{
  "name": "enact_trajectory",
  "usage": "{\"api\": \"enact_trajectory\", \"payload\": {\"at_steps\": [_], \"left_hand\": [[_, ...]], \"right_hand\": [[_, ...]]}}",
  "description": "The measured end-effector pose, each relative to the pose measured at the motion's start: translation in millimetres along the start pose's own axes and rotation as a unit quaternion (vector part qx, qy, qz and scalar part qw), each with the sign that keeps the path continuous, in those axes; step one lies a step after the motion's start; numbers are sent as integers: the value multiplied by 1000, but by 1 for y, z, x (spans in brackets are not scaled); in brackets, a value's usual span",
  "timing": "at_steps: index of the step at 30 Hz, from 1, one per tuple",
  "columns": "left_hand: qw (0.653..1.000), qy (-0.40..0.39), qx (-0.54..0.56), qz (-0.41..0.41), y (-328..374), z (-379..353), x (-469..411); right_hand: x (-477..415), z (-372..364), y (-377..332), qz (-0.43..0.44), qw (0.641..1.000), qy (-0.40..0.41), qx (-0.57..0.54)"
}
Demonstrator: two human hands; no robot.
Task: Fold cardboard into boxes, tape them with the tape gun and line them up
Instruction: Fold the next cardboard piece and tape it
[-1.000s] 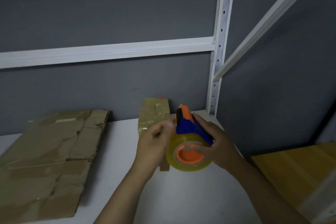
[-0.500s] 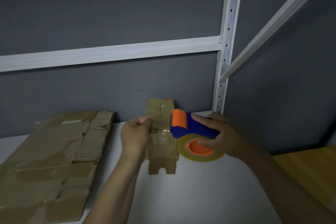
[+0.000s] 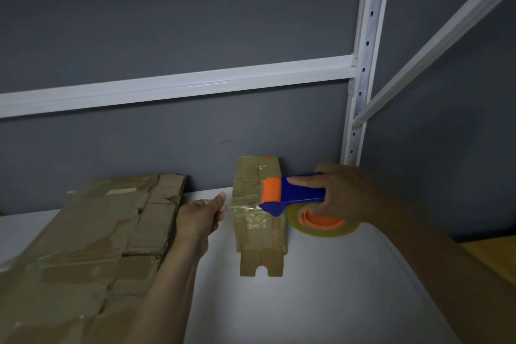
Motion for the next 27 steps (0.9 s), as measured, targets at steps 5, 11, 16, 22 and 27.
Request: {"api": "enact_trajectory", "payload": {"at_steps": [5, 11, 16, 22, 27], "left_hand": [[999, -20, -14, 30, -20, -3, -10], [984, -77, -157, -19, -42, -10, -13], [941, -46, -69, -327, -39, -8, -2], [812, -150, -331, -458, -32, -12, -6], [778, -122, -363, -498, -30, -11, -13]], "right_hand": [[-6, -14, -4, 4, 1000, -14, 5], [-6, -13, -3, 28, 999, -42, 13], [-8, -16, -8, 36, 998, -47, 7], [-12, -19, -16, 36, 999, -33, 10], [-8, -8, -8, 28, 999, -32, 17]]}}
Point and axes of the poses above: each hand's wrist, its own x-axis away from the middle knuckle, its own z-axis out of the back of the hand, y = z × x, the point moved 2 cm from there along -x, towards the middle knuckle, and after that the axes turned 10 degrees about y, right-handed, at the moved point
